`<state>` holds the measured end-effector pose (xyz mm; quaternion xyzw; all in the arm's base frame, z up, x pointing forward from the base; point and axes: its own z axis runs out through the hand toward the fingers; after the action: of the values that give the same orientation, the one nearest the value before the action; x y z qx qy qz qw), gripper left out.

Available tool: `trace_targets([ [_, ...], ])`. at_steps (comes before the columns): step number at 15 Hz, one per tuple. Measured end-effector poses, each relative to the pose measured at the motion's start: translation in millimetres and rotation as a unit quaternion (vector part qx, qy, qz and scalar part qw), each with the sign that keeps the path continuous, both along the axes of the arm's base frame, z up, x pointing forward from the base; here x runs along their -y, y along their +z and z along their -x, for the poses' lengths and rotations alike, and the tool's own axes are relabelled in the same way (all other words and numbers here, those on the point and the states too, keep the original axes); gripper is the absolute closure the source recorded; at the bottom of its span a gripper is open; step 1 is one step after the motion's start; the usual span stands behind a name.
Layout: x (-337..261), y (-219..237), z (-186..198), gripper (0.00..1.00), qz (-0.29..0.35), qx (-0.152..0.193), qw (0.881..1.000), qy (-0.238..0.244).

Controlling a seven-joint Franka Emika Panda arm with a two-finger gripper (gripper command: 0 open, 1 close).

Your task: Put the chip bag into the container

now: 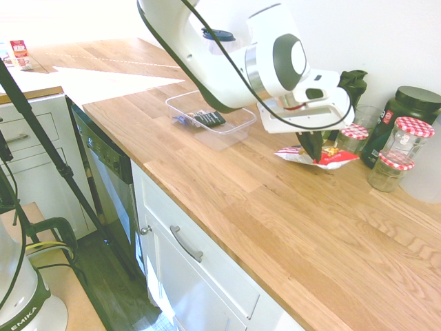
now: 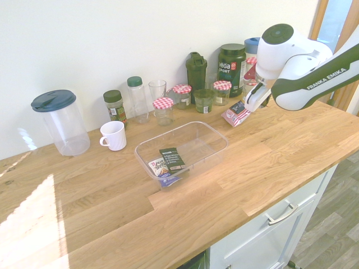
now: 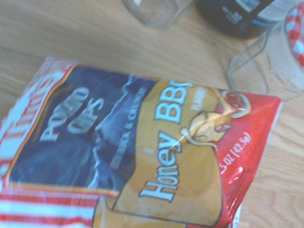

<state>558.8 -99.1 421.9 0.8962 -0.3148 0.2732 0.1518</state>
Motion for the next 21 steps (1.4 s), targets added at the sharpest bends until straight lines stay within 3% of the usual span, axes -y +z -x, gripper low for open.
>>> trace_targets([
  [7,-58,79,29,1.0,-0.021,0.051,0.998,-0.003],
  [11,-139,110,55,1.0,-0.021,0.067,0.997,0.019],
  [16,-249,88,79,1.0,-0.012,0.045,0.998,0.04],
  [21,-307,39,69,1.0,-0.002,0.02,0.999,0.042],
])
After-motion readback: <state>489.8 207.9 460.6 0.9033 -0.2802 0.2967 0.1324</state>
